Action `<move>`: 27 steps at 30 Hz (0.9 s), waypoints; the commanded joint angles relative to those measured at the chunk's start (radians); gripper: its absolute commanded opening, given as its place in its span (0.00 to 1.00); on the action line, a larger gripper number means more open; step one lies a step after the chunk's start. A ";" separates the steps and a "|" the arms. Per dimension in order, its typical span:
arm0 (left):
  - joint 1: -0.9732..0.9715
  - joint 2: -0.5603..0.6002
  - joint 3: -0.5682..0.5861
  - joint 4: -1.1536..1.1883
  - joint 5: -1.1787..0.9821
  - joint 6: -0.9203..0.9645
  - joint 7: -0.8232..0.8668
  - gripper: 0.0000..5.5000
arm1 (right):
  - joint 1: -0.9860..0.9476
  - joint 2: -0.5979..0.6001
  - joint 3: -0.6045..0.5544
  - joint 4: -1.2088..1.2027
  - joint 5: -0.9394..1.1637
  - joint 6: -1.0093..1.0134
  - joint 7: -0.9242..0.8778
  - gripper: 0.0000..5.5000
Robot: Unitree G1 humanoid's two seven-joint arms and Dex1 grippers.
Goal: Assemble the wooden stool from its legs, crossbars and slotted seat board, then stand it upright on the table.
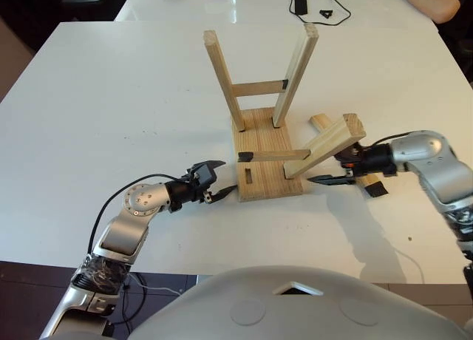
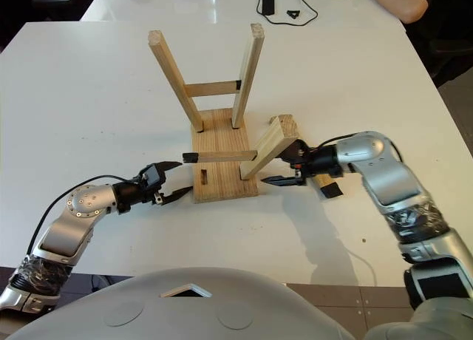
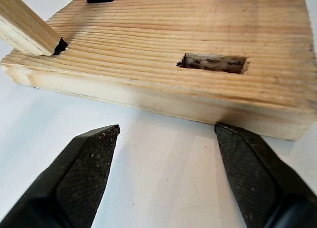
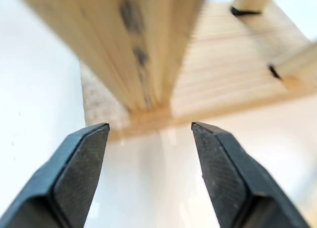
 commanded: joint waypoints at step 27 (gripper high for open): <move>0.002 0.009 0.099 0.016 -0.019 0.026 0.067 0.65 | 0.231 0.112 -0.237 0.281 -0.053 -0.095 -0.179 0.60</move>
